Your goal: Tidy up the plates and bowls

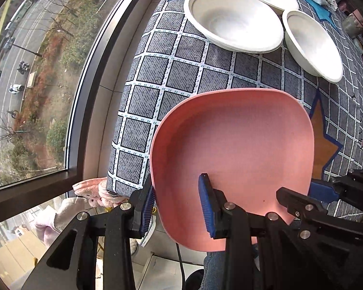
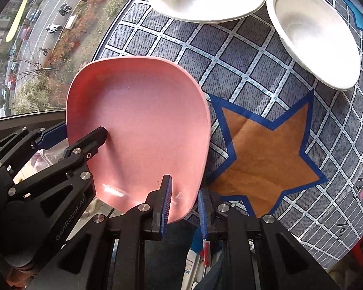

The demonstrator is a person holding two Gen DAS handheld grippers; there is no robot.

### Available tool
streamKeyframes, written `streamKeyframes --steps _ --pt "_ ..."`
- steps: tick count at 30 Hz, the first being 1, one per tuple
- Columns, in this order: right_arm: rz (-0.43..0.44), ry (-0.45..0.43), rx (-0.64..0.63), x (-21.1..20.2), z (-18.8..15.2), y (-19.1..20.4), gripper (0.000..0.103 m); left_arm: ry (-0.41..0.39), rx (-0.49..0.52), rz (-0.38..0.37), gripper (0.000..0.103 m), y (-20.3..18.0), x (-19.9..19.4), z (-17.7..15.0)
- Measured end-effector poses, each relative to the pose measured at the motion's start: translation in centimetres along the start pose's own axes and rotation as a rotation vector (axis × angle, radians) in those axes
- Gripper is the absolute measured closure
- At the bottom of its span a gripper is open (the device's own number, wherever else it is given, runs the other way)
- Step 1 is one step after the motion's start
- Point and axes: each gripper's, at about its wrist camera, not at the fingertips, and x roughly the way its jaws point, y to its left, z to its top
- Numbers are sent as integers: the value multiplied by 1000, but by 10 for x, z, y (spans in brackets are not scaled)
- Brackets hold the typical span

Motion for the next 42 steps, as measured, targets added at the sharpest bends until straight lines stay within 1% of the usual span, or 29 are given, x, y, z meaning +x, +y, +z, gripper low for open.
streamKeyframes --steps 2,3,7,10,12,14,16,18,20,22,24,28,31,37,42 --pt "-7 2 4 8 3 6 80 -2 8 4 65 4 1 -2" --pt "-8 4 6 6 -4 -13 80 -1 11 5 65 4 3 -2" --pt "-22 12 8 9 -6 -5 80 8 5 2 63 4 0 -1" --pt "-17 -1 3 11 -1 3 80 13 -16 -16 54 9 4 0" --pt "-27 -11 -3 6 -1 3 80 7 -37 -17 37 13 4 0" --pt "-52 -28 -16 1 1 5 78 -14 -52 -4 29 18 1 0" --pt "-70 -47 -24 -3 2 8 66 -32 -79 14 25 26 -2 0" --pt "-96 -81 -19 -7 2 3 31 -38 -114 14 23 37 -3 -1" --pt "-77 -110 -8 -11 1 0 22 -35 -147 2 23 49 -2 -1" --pt "-77 -116 16 -10 0 -7 22 -34 -165 11 23 57 -1 -2" --pt "-105 -131 44 -12 -3 -12 22 -33 -171 21 23 62 0 -3" --pt "-213 -163 92 -16 -12 -22 22 -36 -182 24 23 70 0 -6" --pt "-266 -131 96 -9 -18 -26 22 -31 -195 15 23 76 6 -8" --pt "-293 -43 74 18 -26 -17 22 -22 -199 12 23 79 7 -8" --pt "-280 -18 39 42 -28 10 22 -17 -198 13 23 84 11 -11"
